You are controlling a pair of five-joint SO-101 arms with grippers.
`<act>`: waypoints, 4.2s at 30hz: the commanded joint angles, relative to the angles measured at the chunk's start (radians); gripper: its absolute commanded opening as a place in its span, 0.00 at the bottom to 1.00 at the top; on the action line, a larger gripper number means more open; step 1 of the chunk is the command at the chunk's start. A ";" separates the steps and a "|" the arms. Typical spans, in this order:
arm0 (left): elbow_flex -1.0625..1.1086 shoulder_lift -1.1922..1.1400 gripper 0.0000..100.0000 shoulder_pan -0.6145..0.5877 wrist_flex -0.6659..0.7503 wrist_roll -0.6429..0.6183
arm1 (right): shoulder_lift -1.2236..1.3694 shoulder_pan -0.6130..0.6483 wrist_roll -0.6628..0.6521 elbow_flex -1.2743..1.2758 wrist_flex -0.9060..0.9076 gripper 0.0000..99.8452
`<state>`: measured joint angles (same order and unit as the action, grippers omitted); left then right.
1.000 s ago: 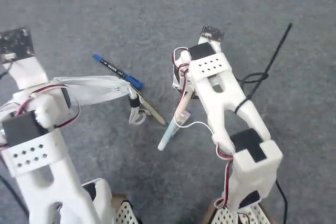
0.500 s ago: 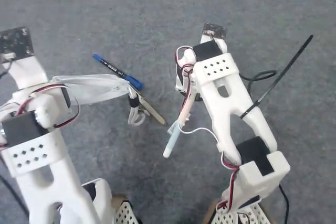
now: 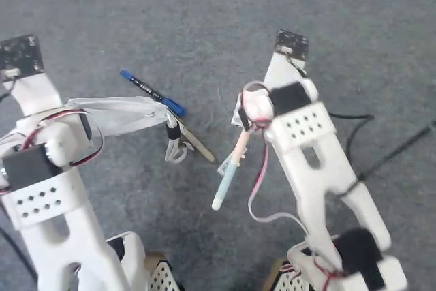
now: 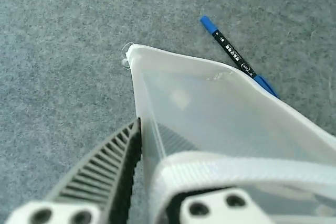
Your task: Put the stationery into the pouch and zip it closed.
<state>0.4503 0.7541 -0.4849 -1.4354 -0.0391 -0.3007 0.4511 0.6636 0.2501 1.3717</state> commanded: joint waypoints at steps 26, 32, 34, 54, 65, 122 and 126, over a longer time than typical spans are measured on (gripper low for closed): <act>-0.012 0.006 0.01 -0.008 0.038 -0.051 | -0.615 0.163 -0.206 0.313 -0.478 0.01; -0.012 0.003 0.01 -0.008 0.038 -0.051 | -0.711 0.216 -0.419 0.311 -0.631 0.01; -0.012 0.003 0.01 -0.008 0.038 -0.051 | -0.731 0.243 -0.471 0.311 -0.682 0.01; -0.010 0.003 0.01 -0.008 0.038 -0.051 | -0.725 0.308 -0.540 0.356 -1.145 0.01; -0.010 0.008 0.01 -0.008 0.037 -0.051 | -0.677 0.366 -0.548 0.686 -1.791 0.01; 0.007 0.008 0.01 -0.008 0.038 -0.046 | -0.314 0.519 -0.793 0.861 -1.880 0.14; 0.007 0.008 0.01 -0.008 0.038 -0.046 | -0.403 0.519 -0.792 0.865 -1.781 0.13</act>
<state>0.4687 0.7526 -0.4895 -1.4354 -0.0760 -0.6137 0.9651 -0.1189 1.1370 -0.4695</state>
